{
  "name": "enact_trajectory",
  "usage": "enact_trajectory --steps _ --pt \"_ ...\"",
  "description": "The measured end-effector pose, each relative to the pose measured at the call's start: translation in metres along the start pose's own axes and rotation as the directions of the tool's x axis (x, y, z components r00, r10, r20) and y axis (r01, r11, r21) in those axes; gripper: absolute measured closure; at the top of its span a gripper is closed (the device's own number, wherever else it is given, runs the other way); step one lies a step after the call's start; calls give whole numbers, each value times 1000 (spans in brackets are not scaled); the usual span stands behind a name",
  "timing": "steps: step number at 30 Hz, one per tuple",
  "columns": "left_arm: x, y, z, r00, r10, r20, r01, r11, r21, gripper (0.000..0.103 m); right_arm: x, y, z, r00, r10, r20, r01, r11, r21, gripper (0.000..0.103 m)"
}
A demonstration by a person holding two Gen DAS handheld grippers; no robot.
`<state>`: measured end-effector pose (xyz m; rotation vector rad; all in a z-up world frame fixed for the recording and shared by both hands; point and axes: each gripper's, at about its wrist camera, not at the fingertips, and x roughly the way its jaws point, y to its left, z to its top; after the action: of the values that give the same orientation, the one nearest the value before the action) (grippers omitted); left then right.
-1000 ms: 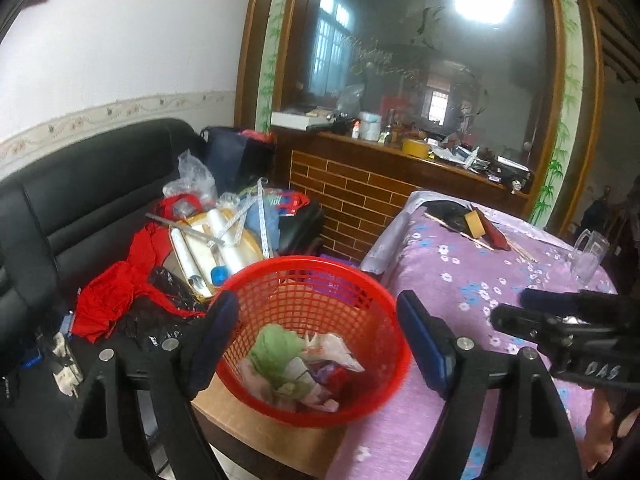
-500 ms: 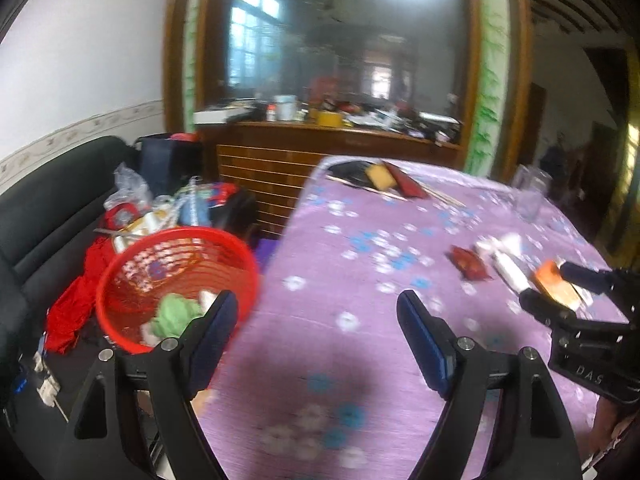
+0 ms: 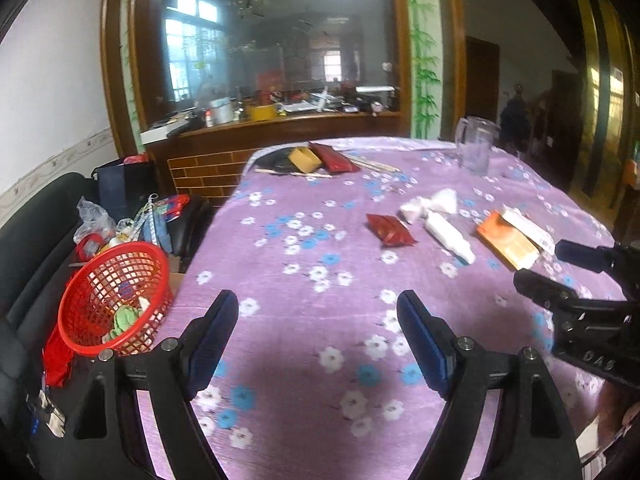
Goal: Collect trash
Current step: 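Move both tools back over the table toward the remaining trash, then grasp the white medicine box with the right tool while the left tool grasps the orange box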
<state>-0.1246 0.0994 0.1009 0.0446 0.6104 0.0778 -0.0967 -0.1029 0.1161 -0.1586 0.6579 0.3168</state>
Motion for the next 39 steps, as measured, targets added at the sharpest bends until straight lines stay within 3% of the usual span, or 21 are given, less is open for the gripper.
enact_trajectory --steps 2,12,15,20,23,26,29,35,39 --pt "-2 -9 0 1000 -15 -9 16 1000 19 23 -6 -17 -4 1000 26 9 -27 999 24 32" --pt "7 -33 12 996 -71 -51 74 995 64 23 -8 -131 1 998 -30 -50 37 991 130 32" --pt "10 -40 12 995 -78 -58 83 993 82 23 10 -165 8 996 19 -83 -5 985 174 32" --pt "13 -46 11 994 -89 -65 95 990 105 23 63 -201 26 972 179 -151 -148 969 196 32" --pt "17 -43 12 993 -96 -75 103 990 98 23 100 -220 31 961 215 -173 -167 952 258 32" --pt "20 -41 12 992 -98 -83 106 990 94 23 127 -229 33 950 243 -194 -180 939 292 32" --pt "25 -38 12 991 -100 -91 108 990 87 23 142 -232 34 937 285 -201 -215 927 309 24" --pt "32 -36 12 988 -114 -102 122 990 74 23 143 -217 29 916 339 -216 -274 920 281 22" --pt "38 -39 12 986 -123 -114 132 989 67 23 145 -198 20 916 293 -274 -232 944 234 36"
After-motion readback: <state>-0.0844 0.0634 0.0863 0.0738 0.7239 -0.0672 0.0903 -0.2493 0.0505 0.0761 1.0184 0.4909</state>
